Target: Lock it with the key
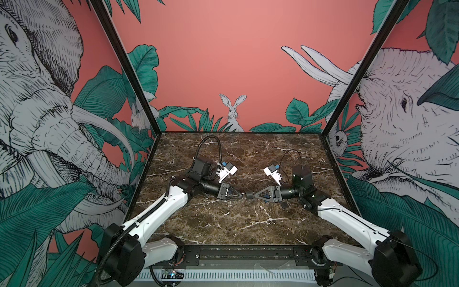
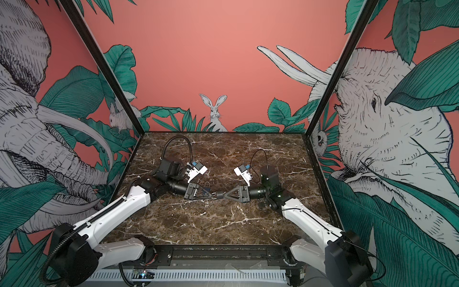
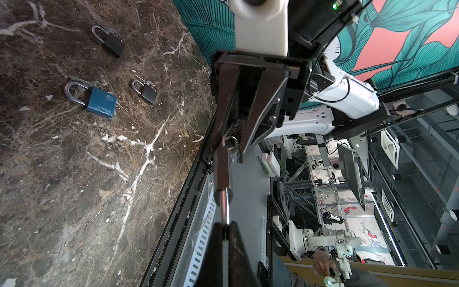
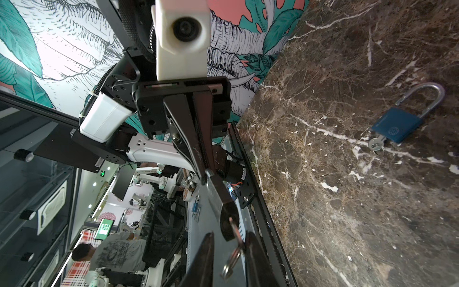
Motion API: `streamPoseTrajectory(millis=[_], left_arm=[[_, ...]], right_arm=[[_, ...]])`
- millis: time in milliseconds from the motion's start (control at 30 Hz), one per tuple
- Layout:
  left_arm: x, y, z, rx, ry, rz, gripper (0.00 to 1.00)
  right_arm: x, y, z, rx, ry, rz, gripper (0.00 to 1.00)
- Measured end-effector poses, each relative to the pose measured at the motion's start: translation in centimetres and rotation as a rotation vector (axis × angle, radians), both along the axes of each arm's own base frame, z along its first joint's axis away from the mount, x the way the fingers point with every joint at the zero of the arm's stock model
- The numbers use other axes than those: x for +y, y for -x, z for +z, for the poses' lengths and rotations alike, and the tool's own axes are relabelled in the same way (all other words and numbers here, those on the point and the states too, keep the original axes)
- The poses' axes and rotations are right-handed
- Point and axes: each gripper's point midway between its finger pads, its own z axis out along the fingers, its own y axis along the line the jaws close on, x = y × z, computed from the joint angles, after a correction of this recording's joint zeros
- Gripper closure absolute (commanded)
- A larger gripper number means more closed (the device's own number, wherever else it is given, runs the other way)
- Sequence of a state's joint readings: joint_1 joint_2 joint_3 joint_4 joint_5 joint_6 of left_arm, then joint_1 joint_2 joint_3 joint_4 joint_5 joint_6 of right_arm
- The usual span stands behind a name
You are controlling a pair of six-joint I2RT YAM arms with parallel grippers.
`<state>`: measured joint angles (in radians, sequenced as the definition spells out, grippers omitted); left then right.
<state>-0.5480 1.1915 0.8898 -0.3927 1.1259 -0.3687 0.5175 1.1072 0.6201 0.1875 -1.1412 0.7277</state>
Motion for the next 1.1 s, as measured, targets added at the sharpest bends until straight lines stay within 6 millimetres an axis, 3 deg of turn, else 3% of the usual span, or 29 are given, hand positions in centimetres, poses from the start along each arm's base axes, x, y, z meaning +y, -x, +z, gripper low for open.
streamPoseTrajectory(millis=[233, 800, 1100], left_arm=[[0.0, 0.2, 0.2, 0.007, 0.008, -0.011, 1.0], [0.8, -0.3, 0.4, 0.005, 0.006, 0.022, 1.0], [1.1, 0.0, 1.0, -0.015, 0.021, 0.021, 1.0]], right_arm=[[0.0, 0.1, -0.4, 0.01, 0.014, -0.003, 1.0], [-0.9, -1.0, -0.5, -0.084, 0.116, -0.087, 1.0], [-3.9, -4.8, -2.6, -0.042, 0.22, -0.292, 1.0]])
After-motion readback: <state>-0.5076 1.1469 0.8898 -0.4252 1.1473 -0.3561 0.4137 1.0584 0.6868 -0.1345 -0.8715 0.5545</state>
